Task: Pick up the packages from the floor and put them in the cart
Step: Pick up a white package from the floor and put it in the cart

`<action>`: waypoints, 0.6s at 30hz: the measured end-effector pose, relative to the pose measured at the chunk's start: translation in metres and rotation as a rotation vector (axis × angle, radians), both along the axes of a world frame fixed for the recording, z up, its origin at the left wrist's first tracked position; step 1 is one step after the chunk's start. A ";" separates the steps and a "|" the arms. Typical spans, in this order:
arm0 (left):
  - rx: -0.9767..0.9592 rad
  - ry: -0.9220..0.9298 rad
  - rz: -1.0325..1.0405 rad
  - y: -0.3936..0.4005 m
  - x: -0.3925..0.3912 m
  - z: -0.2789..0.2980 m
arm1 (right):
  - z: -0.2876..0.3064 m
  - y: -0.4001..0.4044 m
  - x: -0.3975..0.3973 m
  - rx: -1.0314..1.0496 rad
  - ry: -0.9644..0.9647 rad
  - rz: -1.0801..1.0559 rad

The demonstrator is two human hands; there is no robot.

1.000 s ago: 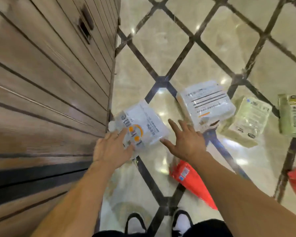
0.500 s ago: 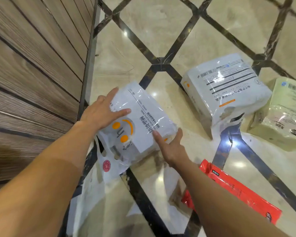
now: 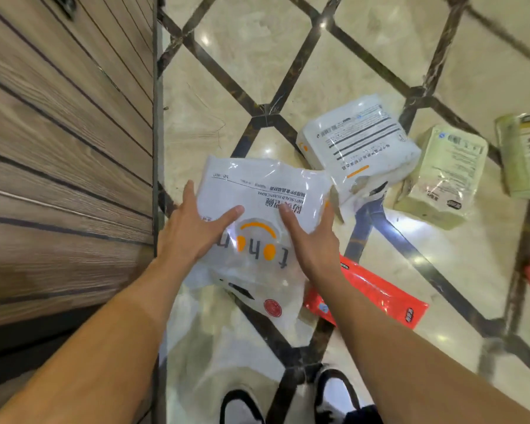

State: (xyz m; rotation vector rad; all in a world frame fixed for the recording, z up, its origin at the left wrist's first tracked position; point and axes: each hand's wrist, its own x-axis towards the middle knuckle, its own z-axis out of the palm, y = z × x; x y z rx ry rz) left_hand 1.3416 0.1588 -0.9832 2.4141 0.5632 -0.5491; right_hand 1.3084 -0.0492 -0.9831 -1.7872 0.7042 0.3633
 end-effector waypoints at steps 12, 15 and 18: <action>0.118 -0.108 -0.250 -0.144 -0.014 0.439 | 0.442 -0.137 -0.038 -0.173 -0.123 -0.179; 0.082 -0.216 -0.341 -0.190 -0.016 0.553 | 0.561 -0.179 -0.056 -0.207 -0.168 -0.238; 0.028 -0.295 -0.470 -0.240 -0.026 0.651 | 0.662 -0.220 -0.089 -0.280 -0.238 -0.358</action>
